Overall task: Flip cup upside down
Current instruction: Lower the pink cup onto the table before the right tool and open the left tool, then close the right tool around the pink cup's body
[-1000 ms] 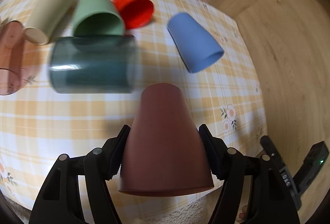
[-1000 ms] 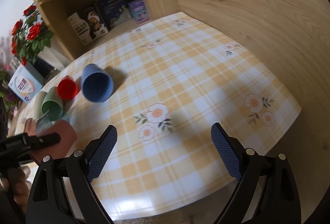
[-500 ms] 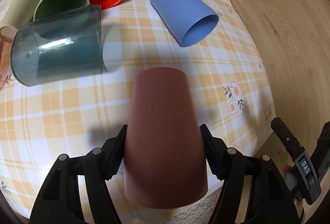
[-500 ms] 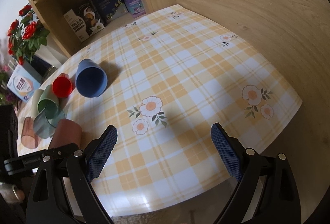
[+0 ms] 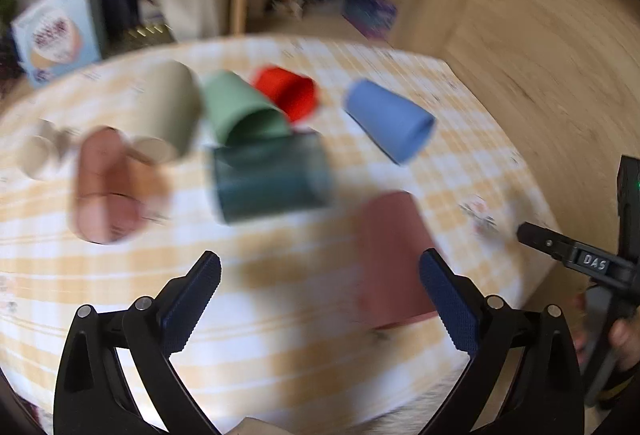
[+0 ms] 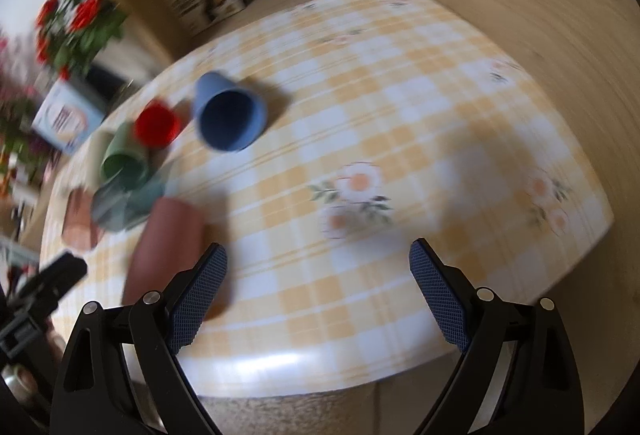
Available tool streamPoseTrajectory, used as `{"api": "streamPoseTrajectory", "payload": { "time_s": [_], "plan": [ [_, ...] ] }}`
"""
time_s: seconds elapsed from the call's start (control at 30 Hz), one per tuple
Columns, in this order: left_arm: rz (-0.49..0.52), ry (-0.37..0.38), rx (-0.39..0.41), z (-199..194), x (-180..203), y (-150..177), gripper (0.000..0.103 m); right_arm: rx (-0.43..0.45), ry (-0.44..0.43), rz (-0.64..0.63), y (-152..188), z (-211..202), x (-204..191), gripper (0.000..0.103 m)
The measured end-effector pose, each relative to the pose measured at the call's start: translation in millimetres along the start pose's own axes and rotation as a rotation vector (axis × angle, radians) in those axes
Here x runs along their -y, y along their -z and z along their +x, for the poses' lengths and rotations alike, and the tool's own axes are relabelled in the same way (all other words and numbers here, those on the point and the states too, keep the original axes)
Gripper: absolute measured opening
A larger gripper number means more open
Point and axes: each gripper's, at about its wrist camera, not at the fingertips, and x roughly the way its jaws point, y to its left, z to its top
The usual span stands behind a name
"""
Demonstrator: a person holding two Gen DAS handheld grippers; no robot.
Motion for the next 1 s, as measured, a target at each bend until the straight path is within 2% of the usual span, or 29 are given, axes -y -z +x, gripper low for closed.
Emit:
{"api": "streamPoseTrajectory", "payload": {
  "time_s": [0.17,0.3,0.4,0.7,1.0],
  "plan": [
    [-0.022,-0.126,0.102,-24,-35,5,0.097,-0.1,-0.07,-0.079,-13,16,-39,0.089],
    [-0.047,-0.194,0.14,-36,-60,10,0.097,-0.17,-0.097,-0.099,-23,33,-66,0.089],
    [-0.074,-0.206,0.152,-43,-76,15,0.097,-0.218,-0.118,-0.076,-32,47,-83,0.089],
    [-0.134,-0.199,0.154,-49,-102,31,0.097,-0.293,-0.062,-0.066,-44,84,-111,0.089],
    [-0.171,-0.203,0.155,-49,-116,35,0.097,-0.32,-0.03,-0.07,-41,101,-124,0.089]
  ]
}}
